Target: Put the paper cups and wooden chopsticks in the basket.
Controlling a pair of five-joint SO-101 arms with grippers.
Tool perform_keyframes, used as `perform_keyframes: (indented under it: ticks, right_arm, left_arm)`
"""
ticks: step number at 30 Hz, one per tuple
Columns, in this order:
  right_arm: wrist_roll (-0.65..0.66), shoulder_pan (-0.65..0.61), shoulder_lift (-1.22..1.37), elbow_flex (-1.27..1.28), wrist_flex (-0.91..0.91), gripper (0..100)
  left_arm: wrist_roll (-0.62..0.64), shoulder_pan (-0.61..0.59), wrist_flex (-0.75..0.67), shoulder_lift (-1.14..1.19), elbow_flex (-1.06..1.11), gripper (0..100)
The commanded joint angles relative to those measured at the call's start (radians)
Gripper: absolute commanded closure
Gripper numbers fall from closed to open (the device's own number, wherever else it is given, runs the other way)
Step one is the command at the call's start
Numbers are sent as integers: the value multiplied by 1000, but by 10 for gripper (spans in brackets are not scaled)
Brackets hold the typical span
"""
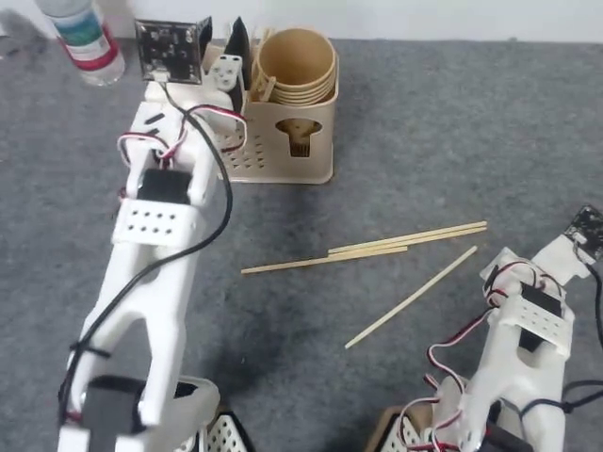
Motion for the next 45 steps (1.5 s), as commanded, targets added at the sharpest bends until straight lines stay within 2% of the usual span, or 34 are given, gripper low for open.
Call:
perform_keyframes:
  ticks: [1,3,6,9,12,17,21,26,32,34,45]
  right_arm:
    - [14,-10,-25,-44,-18,858]
    - [14,-7,-25,-44,-18,858]
    - [14,-2,-25,-44,-18,858]
    - [14,4,-28,-44,-16,858]
    - [9,51,-31,-44,-15,858]
    - [-14,206,-33,-51,-18,858]
    - [-123,223,-33,-51,-19,858]
    - [-124,217,-33,-51,-19,858]
    - [-124,209,-33,-51,-18,858]
    - [-124,189,-33,-51,-18,858]
    - [-124,176,-35,-51,-8,858]
  left_arm:
    - [3,35,261,-157,-41,870]
    - [-58,91,465,-222,-41,870]
    - [-259,219,715,-284,-31,870]
    - [-387,347,876,-292,-7,870]
    - [-404,445,887,-290,61,870]
    - [-437,578,787,-269,182,868]
    - [-437,583,720,-120,186,867]
    - [-445,589,592,117,148,869]
    - [-505,609,582,422,-53,870]
    - [-508,608,626,520,-148,870]
    - [-580,605,1079,1002,-816,870]
